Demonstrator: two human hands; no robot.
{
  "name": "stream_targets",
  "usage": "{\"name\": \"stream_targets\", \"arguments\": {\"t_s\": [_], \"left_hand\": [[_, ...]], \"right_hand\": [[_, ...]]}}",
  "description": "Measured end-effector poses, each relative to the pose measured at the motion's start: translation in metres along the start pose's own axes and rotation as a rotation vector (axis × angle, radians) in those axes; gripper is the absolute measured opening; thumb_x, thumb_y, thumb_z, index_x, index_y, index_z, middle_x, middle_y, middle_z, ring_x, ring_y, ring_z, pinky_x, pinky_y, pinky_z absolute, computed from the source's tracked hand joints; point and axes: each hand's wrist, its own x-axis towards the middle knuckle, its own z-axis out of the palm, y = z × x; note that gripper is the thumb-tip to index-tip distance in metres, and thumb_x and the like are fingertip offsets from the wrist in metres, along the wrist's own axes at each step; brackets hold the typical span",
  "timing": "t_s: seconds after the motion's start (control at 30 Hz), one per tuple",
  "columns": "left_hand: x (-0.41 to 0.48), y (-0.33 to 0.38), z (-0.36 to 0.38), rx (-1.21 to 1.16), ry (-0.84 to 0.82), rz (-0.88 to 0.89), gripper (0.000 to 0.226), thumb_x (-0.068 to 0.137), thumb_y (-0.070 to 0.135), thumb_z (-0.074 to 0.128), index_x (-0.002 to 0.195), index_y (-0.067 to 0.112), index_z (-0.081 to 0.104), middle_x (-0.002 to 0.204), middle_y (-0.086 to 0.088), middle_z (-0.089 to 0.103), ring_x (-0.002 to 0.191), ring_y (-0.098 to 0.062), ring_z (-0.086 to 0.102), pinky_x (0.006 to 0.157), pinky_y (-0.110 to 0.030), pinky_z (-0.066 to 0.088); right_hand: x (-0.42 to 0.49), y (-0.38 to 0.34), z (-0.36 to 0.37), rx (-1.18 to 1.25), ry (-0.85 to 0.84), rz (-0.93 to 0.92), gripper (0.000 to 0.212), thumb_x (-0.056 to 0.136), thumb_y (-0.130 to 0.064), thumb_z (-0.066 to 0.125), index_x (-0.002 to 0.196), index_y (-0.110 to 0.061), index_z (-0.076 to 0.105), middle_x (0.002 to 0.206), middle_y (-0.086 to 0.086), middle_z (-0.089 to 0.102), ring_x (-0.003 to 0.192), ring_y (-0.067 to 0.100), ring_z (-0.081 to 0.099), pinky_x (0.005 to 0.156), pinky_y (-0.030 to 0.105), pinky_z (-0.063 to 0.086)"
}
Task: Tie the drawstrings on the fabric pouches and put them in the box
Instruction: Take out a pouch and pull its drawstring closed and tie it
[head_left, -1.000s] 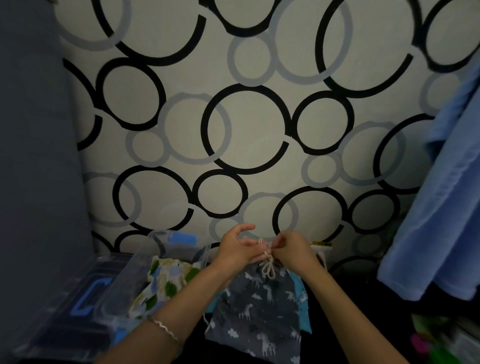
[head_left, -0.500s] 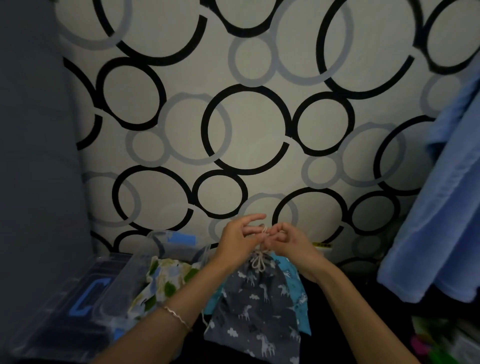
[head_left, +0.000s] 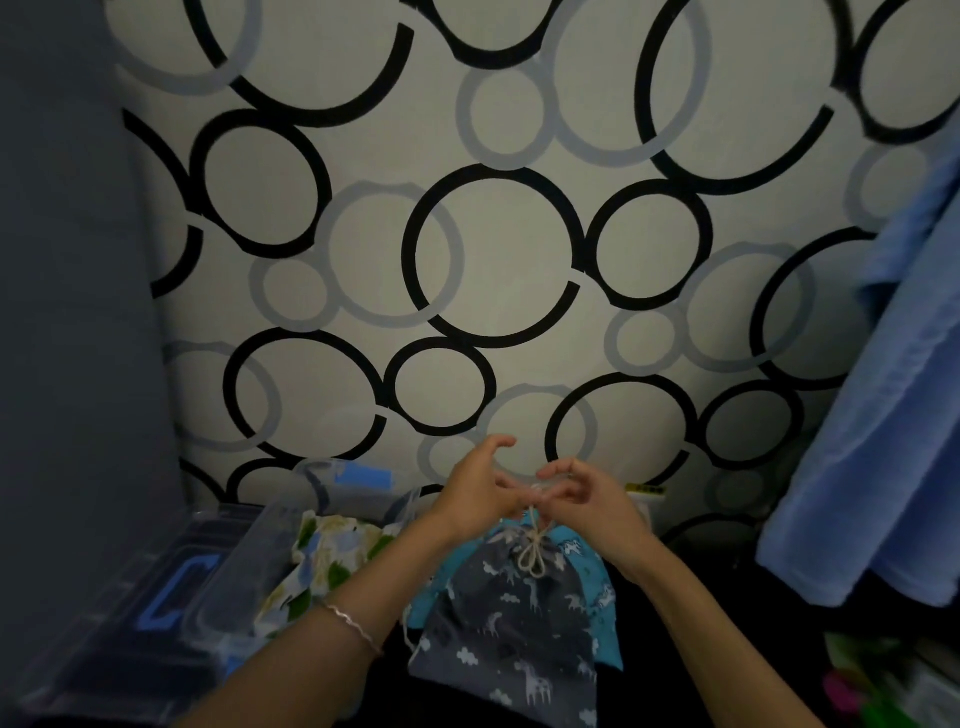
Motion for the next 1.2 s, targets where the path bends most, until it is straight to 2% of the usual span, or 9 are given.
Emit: {"name": "stream_targets", "arguments": {"t_s": [0.23, 0.37, 0.47, 0.63, 0.73, 0.8, 0.9, 1.07, 1.2], "left_hand": [[0.0, 0.006, -0.004, -0.148, -0.142, -0.275, 0.056, 0.083, 0.011, 0.074, 0.129, 0.011, 0.042, 0.076, -0.009, 0.063, 0.065, -0.011, 0.063, 0.062, -0.022, 0.056], [-0.001, 0.007, -0.009, -0.048, -0.187, -0.23, 0.048, 0.081, 0.015, 0.076, 0.121, 0.011, 0.051, 0.08, -0.009, 0.067, 0.069, -0.013, 0.066, 0.068, -0.024, 0.057], [0.0, 0.01, -0.013, 0.216, -0.21, -0.017, 0.023, 0.083, 0.016, 0.074, 0.104, 0.008, 0.069, 0.079, -0.003, 0.071, 0.072, -0.014, 0.068, 0.072, -0.026, 0.059], [0.003, 0.012, -0.016, 0.501, -0.251, 0.063, 0.018, 0.09, 0.027, 0.067, 0.088, 0.011, 0.075, 0.073, -0.008, 0.069, 0.065, -0.013, 0.059, 0.069, -0.034, 0.054], [0.002, 0.012, -0.017, 0.443, -0.245, 0.033, 0.022, 0.094, 0.025, 0.06, 0.089, 0.006, 0.071, 0.076, -0.007, 0.065, 0.067, -0.012, 0.06, 0.07, -0.028, 0.054], [0.0, 0.012, -0.016, 0.371, -0.253, 0.004, 0.024, 0.096, 0.022, 0.057, 0.09, 0.002, 0.069, 0.076, -0.009, 0.062, 0.063, -0.01, 0.058, 0.063, -0.019, 0.053], [-0.004, 0.012, -0.013, 0.213, -0.265, -0.056, 0.025, 0.099, 0.016, 0.052, 0.093, -0.004, 0.065, 0.07, -0.007, 0.055, 0.057, -0.01, 0.053, 0.054, -0.014, 0.048], [-0.007, 0.015, -0.011, -0.08, -0.299, -0.16, 0.024, 0.101, 0.013, 0.044, 0.088, 0.008, 0.064, 0.069, 0.0, 0.053, 0.057, -0.008, 0.049, 0.058, -0.018, 0.046], [-0.006, 0.014, -0.013, -0.114, -0.281, -0.192, 0.023, 0.1, 0.014, 0.045, 0.093, 0.006, 0.065, 0.068, 0.0, 0.054, 0.058, -0.008, 0.049, 0.057, -0.017, 0.046]], "right_hand": [[-0.001, -0.001, 0.0, -0.664, -0.075, -0.244, 0.017, 0.091, -0.016, 0.063, 0.079, -0.017, 0.076, 0.064, -0.003, 0.062, 0.058, -0.001, 0.051, 0.055, 0.013, 0.039], [0.002, 0.003, -0.003, -0.528, -0.085, -0.116, 0.016, 0.091, -0.022, 0.064, 0.08, -0.02, 0.075, 0.072, -0.002, 0.067, 0.065, 0.0, 0.057, 0.063, 0.015, 0.046], [0.004, 0.008, -0.005, -0.284, -0.107, 0.078, 0.037, 0.082, -0.031, 0.062, 0.078, 0.005, 0.066, 0.072, 0.016, 0.059, 0.067, 0.019, 0.052, 0.07, 0.03, 0.045], [0.001, 0.01, -0.005, -0.025, -0.143, 0.162, 0.02, 0.088, -0.012, 0.062, 0.077, 0.002, 0.069, 0.072, 0.015, 0.052, 0.067, 0.017, 0.046, 0.063, 0.023, 0.04], [0.001, 0.011, -0.004, -0.056, -0.089, 0.112, 0.015, 0.089, -0.012, 0.066, 0.076, -0.013, 0.074, 0.065, 0.005, 0.064, 0.063, 0.011, 0.056, 0.062, 0.02, 0.046], [0.002, 0.014, -0.003, -0.022, -0.045, 0.099, 0.012, 0.087, -0.011, 0.07, 0.096, -0.017, 0.066, 0.072, 0.015, 0.067, 0.066, 0.018, 0.062, 0.065, 0.026, 0.052], [0.002, 0.015, -0.003, -0.02, -0.025, -0.004, 0.025, 0.085, -0.009, 0.072, 0.096, -0.012, 0.05, 0.072, 0.018, 0.056, 0.066, 0.022, 0.049, 0.065, 0.035, 0.044], [0.005, 0.016, 0.001, -0.193, 0.023, -0.131, 0.009, 0.084, -0.001, 0.07, 0.08, -0.006, 0.063, 0.068, 0.002, 0.06, 0.056, 0.005, 0.051, 0.057, 0.017, 0.043], [0.006, 0.019, -0.001, -0.254, 0.07, -0.17, 0.002, 0.083, -0.015, 0.074, 0.082, -0.016, 0.075, 0.086, 0.003, 0.07, 0.075, 0.02, 0.066, 0.069, 0.032, 0.056]]}}
